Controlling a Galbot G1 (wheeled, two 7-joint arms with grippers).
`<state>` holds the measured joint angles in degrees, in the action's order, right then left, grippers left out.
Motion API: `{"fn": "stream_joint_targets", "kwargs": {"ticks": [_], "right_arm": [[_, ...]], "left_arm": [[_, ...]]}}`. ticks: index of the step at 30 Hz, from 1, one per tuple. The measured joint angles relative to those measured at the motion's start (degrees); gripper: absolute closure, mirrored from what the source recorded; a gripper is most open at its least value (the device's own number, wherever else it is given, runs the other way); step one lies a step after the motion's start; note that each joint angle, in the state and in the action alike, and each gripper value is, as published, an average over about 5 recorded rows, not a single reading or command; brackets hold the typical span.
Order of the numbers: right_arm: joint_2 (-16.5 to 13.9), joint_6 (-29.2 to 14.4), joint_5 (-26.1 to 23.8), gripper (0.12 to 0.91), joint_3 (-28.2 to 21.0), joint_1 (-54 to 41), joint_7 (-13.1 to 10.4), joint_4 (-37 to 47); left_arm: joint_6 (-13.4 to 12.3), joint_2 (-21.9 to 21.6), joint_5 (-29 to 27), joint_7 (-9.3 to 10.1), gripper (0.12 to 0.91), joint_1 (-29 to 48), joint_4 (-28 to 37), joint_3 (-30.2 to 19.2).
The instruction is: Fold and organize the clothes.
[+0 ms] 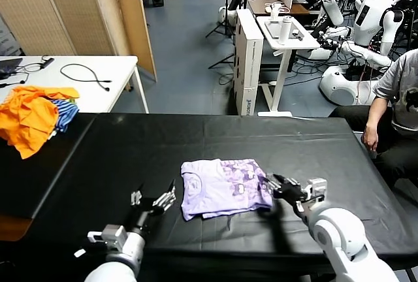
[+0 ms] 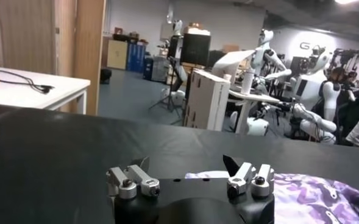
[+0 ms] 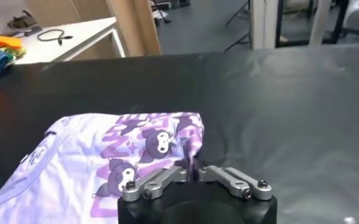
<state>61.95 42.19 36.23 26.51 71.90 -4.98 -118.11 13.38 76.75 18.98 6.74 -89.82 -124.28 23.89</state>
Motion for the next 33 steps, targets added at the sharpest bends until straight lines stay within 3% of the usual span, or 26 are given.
{"fn": "stream_joint_targets", "kwargs": {"ticks": [3,6,11,14,17,23,33], "right_arm": [[-0.5,-1.01,0.1,0.237,1.19,2.25,-1.03,-2.34],[-0.48,-7.29,-0.76,0.139,2.58,6.02,-1.04,-4.86],[0.49,-23.09,-6.39,0.12,5.3,14.64,0.04,-8.1],[1.37,-29.28,-10.3,0.119,6.29,19.29,0.28,-9.28],[2.24,-32.35,-12.99,0.118,6.59,23.05,-0.28,-10.61],[3.41,-38.46,-17.68,0.118,6.29,29.62,-2.1,-12.36],[4.56,-48.52,-22.42,0.118,5.02,40.05,-5.85,-11.27]], "left_arm": [[-0.76,-0.73,0.35,1.77,0.123,-0.56,-0.33,0.43],[-2.29,-2.1,0.27,3.53,0.123,-1.53,-0.7,1.07],[-5.35,-5.05,0.96,4.62,0.123,-3.51,-0.78,2.62],[-7.27,-6.26,2.24,4.12,0.123,-4.85,-0.84,3.61],[-7.94,-6.99,3.36,4.51,0.123,-6.57,-1.37,4.49],[-5.75,-8.18,2.46,6.21,0.123,-11.74,-3.47,5.9],[-5.07,-8.16,3.97,7.42,0.123,-18.26,-6.58,7.72]]}}
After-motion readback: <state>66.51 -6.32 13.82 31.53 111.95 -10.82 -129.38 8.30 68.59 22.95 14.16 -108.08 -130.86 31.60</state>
